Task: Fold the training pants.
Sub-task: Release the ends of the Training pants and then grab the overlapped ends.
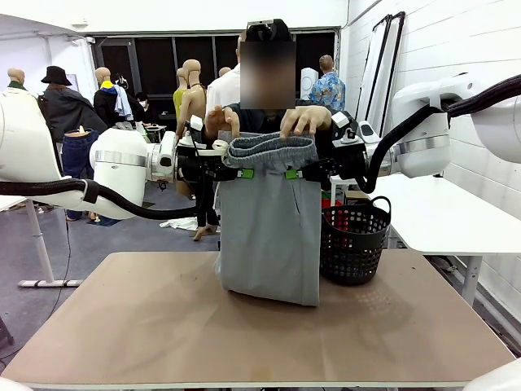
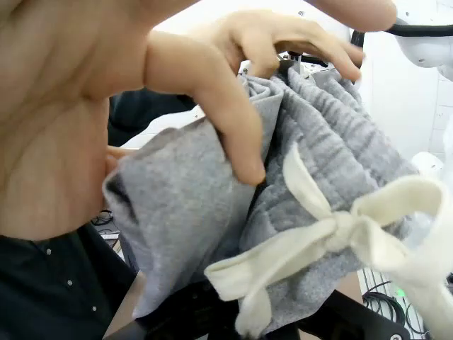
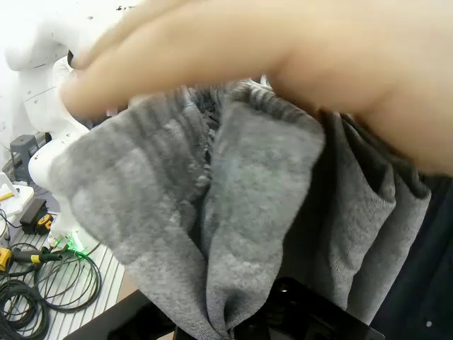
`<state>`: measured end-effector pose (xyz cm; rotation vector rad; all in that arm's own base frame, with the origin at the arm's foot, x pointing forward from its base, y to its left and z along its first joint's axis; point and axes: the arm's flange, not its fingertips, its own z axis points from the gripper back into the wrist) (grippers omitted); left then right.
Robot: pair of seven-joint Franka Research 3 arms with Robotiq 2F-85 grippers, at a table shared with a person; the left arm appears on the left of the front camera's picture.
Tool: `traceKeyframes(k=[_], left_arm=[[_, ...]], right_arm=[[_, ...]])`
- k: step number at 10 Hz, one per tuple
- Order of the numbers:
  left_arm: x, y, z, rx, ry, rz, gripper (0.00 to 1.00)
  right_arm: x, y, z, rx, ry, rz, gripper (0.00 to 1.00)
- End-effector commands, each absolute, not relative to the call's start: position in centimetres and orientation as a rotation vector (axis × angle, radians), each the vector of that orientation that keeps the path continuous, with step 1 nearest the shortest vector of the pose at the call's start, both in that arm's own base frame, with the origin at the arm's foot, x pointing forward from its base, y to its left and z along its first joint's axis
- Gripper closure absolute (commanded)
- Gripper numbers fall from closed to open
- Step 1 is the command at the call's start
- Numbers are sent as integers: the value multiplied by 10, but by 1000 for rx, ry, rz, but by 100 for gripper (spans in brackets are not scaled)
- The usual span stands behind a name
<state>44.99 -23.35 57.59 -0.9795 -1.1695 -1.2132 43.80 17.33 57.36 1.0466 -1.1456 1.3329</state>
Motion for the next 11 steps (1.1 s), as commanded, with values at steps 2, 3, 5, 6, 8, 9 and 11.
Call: traceKeyframes(k=[2, 3, 5, 6, 8, 9, 11], left_arm=[[448, -233, 578, -978, -1181, -1216, 100], [448, -233, 578, -978, -1181, -1216, 100], [448, -233, 578, -978, -1181, -1216, 100], [448, -233, 578, -978, -1181, -1216, 100], [448, -233, 578, -978, -1181, -1216, 100], [448, -233, 578, -978, -1181, -1216, 100], [448, -233, 578, -978, -1181, -1216, 100]], right_arm=[[437, 174, 576, 1052, -1153, 1330, 100], [437, 174, 576, 1052, -1153, 1330, 100], [437, 174, 576, 1052, -1153, 1330, 100], [437, 174, 576, 1052, -1153, 1330, 100], [437, 174, 576, 1052, -1153, 1330, 100], [437, 174, 576, 1052, -1153, 1330, 100], [437, 174, 576, 1052, -1153, 1330, 100]])
